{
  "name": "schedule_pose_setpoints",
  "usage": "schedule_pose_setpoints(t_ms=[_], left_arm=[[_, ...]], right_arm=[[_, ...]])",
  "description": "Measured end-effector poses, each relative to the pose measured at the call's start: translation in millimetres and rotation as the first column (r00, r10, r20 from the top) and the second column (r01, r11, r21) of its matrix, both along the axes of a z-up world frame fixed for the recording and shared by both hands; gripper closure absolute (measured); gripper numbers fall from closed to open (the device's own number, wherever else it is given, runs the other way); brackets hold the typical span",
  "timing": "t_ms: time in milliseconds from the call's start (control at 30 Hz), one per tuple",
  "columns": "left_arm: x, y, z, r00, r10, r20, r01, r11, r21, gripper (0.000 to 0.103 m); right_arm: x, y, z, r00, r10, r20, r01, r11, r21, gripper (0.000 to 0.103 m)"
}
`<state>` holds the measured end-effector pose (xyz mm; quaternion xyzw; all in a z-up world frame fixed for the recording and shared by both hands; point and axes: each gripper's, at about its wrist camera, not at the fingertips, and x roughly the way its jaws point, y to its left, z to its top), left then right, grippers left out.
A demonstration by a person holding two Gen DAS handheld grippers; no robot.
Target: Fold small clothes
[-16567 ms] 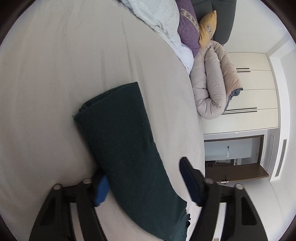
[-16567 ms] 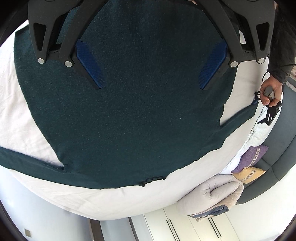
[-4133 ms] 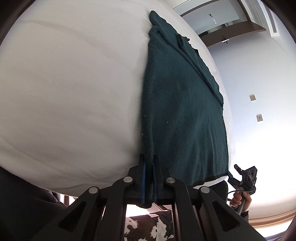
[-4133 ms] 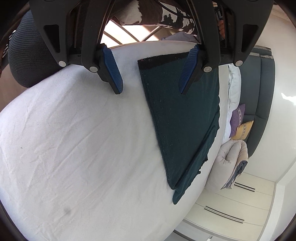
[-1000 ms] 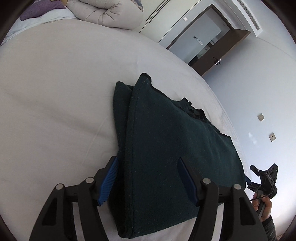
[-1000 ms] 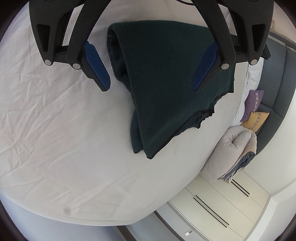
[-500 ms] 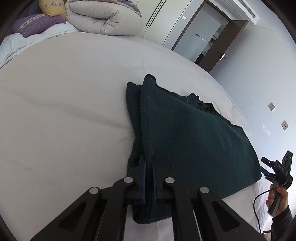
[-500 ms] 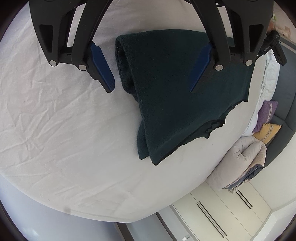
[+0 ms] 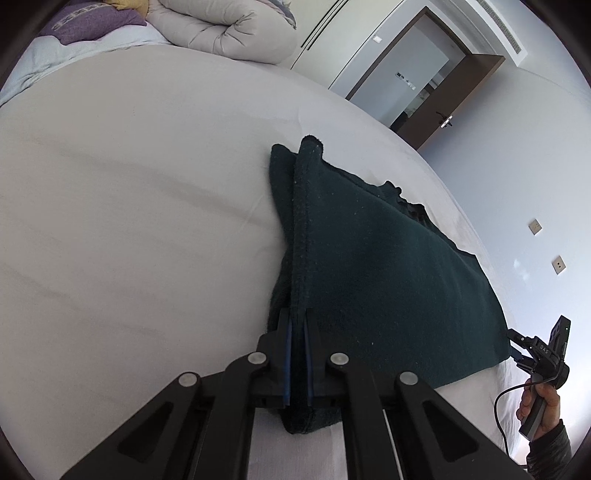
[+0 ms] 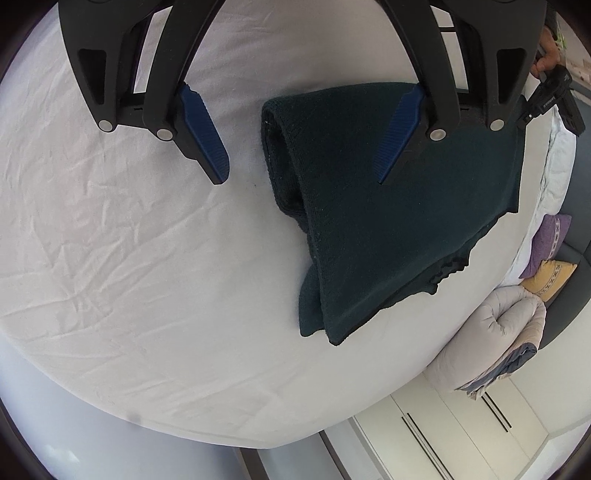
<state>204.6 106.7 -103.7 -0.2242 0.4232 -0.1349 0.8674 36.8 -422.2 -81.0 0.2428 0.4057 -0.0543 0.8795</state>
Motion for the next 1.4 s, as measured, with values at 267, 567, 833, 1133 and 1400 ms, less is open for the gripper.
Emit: schedule_pose_setpoints(t_ms=[267,567,833,1133,1400], left_arm=[[9,0,-10,1.000,-0.002,-0.021,0.002,0.999,-0.034,0.096],[14,-1,-12,1.000,-0.009,-0.029,0.009,1.000,-0.015,0.096],[15,-2,-13,1.000,-0.009,-0.030,0.008,1.000,-0.020,0.096],[13,4,1,1.000,-0.005,-0.024,0.004,0.999,-0.043,0.090],[22,-44,81,0.975,-0.065,0.215,0.024,0.982,0.185,0.039]], right_arm=[[3,12,-8,0.998,0.039,-0.043,-0.042,0.997,-0.058,0.073],[-26,-18,-19,0.998,-0.053,-0.024,0.056,0.988,0.146,0.098],[-37,-22,-29,0.996,-0.085,-0.035,0.090,0.976,0.197,0.098],[-47,-34,-35,0.994,-0.110,0.001,0.105,0.958,0.265,0.084],[-38,-9,23,0.981,-0.092,0.171,0.064,0.985,0.163,0.055]])
